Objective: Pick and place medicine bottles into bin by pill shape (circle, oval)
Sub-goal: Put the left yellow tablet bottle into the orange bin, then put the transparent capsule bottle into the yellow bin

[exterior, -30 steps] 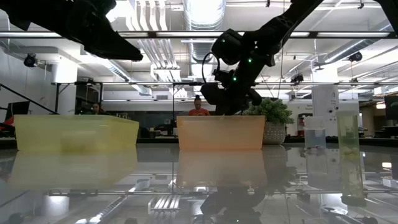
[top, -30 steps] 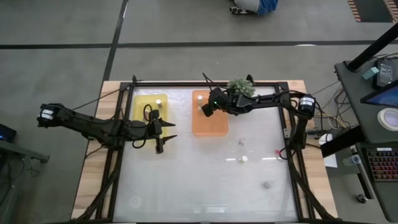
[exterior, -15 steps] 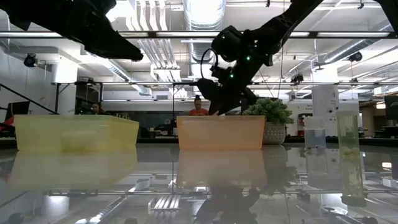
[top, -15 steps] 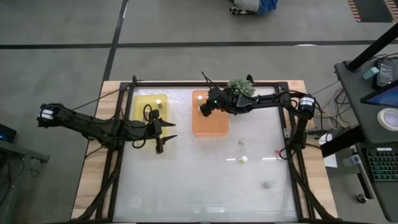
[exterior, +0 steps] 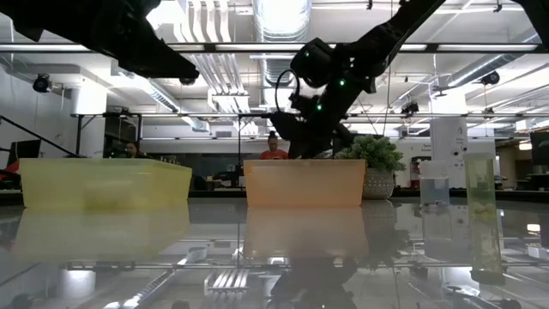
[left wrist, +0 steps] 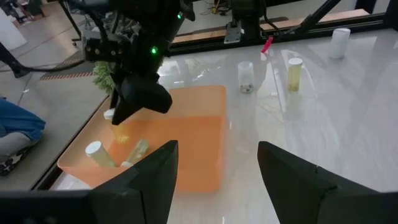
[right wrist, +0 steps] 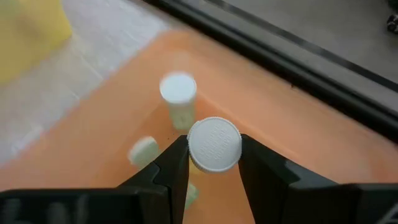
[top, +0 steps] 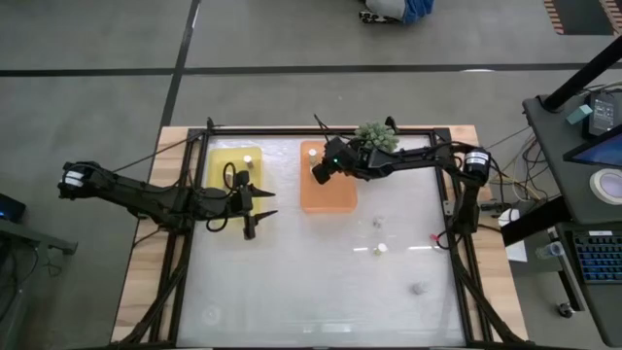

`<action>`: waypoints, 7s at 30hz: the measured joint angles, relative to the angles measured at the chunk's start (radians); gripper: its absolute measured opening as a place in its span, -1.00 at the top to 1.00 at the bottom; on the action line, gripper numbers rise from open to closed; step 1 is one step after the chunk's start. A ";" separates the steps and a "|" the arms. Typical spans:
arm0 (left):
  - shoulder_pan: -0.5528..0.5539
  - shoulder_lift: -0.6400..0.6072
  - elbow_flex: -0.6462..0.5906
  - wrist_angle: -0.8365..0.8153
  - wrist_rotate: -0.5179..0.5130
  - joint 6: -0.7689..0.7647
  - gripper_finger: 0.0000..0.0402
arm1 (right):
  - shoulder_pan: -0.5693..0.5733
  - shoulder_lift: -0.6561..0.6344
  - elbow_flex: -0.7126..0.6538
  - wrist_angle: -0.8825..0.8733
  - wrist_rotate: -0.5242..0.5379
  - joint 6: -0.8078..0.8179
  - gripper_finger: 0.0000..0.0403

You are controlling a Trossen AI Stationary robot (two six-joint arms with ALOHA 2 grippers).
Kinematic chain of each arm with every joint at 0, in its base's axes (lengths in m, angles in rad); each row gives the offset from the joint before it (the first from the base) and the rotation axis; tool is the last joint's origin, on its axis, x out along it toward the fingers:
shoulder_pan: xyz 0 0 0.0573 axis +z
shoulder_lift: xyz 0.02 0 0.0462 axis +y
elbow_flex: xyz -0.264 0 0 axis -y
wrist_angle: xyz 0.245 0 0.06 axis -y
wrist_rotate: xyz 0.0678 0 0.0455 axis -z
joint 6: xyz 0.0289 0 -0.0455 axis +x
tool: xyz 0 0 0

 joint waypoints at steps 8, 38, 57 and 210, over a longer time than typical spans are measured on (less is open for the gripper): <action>0.000 0.000 0.000 0.000 0.000 0.014 -0.02 | 0.000 0.058 0.009 0.003 0.003 0.001 0.40; 0.000 0.000 0.000 -0.003 0.000 0.016 -0.02 | 0.048 -0.043 0.114 -0.238 0.009 0.009 -0.21; 0.000 -0.001 0.000 0.024 0.000 0.012 -0.02 | 0.382 -0.202 0.151 -0.549 -0.007 0.163 -0.13; -0.180 0.355 0.056 0.421 0.043 -0.428 -0.02 | 0.456 -0.320 -0.065 -0.142 -0.447 -0.534 0.30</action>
